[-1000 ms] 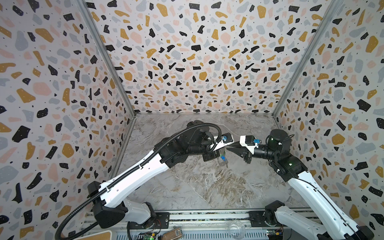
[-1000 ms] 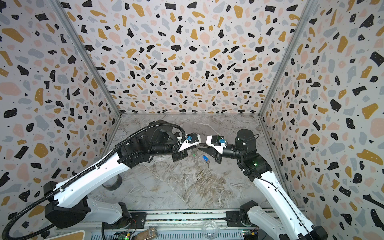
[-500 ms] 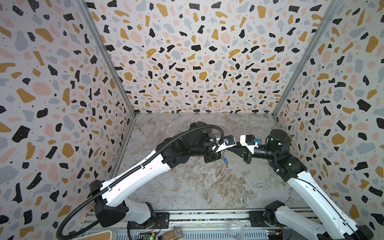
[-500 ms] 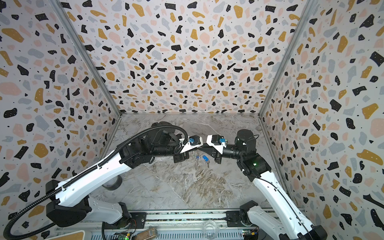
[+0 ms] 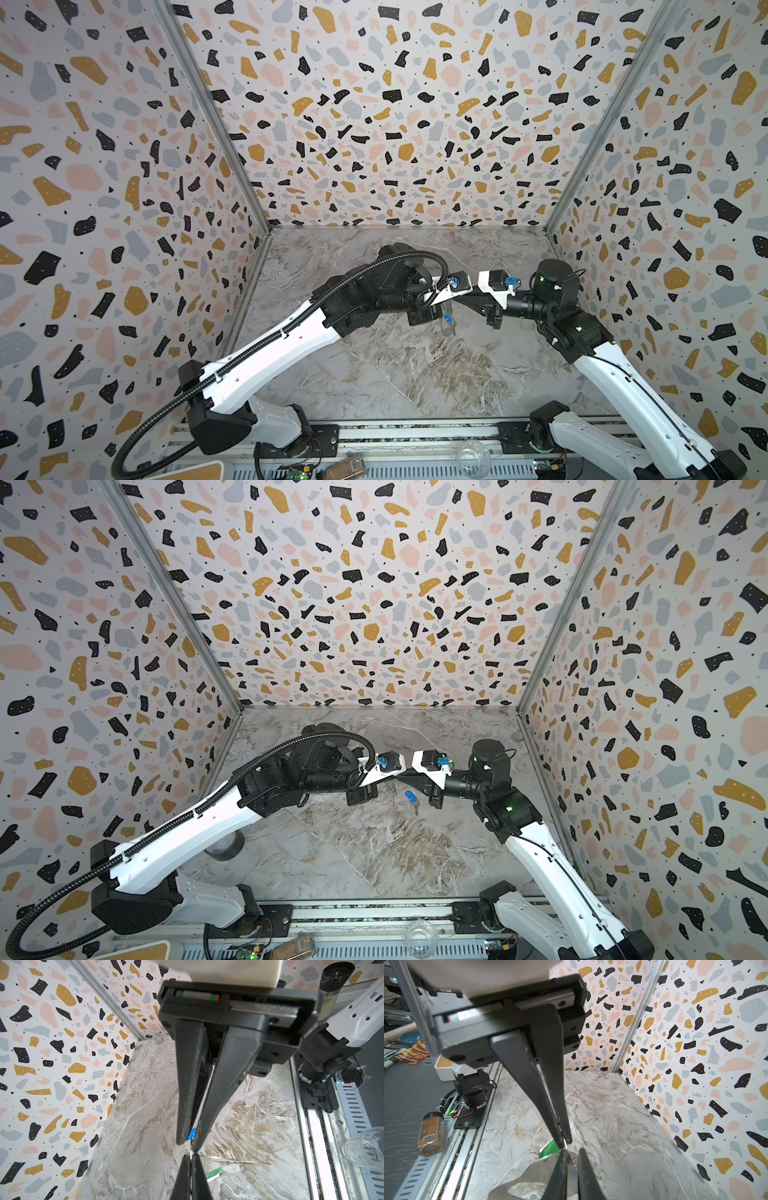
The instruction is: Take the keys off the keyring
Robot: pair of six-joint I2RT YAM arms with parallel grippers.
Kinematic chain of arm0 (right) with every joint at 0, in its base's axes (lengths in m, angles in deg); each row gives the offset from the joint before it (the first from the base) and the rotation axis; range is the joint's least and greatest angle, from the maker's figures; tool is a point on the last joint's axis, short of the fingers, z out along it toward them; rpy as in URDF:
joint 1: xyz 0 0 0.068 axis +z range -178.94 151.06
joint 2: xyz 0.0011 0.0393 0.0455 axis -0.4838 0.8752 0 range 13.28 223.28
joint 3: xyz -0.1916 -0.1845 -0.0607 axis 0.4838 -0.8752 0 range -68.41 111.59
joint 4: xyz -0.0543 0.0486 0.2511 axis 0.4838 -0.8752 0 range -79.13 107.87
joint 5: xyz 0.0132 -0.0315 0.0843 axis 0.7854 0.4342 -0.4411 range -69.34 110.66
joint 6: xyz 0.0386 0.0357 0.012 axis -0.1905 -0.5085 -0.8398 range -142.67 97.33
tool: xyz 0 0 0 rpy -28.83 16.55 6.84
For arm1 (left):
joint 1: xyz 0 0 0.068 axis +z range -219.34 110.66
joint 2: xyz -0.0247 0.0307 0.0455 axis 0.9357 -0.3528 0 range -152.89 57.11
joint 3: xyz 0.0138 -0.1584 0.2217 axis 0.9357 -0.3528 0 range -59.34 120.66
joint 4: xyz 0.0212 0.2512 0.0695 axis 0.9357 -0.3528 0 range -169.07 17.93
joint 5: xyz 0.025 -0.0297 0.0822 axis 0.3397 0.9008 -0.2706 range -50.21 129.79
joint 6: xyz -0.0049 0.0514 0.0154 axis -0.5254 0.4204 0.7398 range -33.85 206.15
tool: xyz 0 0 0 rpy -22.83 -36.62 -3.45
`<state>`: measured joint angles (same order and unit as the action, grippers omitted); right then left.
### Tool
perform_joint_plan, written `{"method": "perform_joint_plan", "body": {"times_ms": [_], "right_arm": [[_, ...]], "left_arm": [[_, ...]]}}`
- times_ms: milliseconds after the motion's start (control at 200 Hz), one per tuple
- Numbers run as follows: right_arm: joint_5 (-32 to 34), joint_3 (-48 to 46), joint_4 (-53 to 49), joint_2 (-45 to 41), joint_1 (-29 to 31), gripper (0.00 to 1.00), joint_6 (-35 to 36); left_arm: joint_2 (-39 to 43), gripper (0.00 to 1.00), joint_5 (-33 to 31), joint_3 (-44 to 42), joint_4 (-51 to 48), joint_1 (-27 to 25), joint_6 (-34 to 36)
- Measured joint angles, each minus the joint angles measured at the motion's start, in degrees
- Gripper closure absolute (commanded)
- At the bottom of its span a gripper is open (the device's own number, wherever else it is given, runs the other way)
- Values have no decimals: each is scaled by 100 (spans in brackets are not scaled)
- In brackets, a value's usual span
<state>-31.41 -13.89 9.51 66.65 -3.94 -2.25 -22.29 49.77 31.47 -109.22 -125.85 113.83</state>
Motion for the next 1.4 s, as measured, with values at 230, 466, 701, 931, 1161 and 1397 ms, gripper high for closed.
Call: {"method": "perform_joint_plan", "body": {"times_ms": [230, 466, 701, 931, 1161, 1397], "right_arm": [[-105, -11, -9, 37, 0, 95, 9], [-199, -212, 170, -24, -2, 100, -96], [-387, -922, 1331, -173, -13, 100, -907], [-551, -1495, 3077, -249, -13, 100, -1934], [-656, -1781, 4564, -216, -11, 100, -2763], [-688, -1794, 5209, -109, 55, 100, -3126]], "left_arm": [[2, 100, 7, -4, 15, -13, 0], [125, 61, -188, -184, 256, -17, 0], [1338, 59, -271, -1366, 1471, 306, -328], [1904, 60, 46, -2181, 2743, 431, -898], [1843, 64, 479, -2785, 3418, 431, -1366], [1829, 66, 883, -2872, 3845, 431, -1587]]}}
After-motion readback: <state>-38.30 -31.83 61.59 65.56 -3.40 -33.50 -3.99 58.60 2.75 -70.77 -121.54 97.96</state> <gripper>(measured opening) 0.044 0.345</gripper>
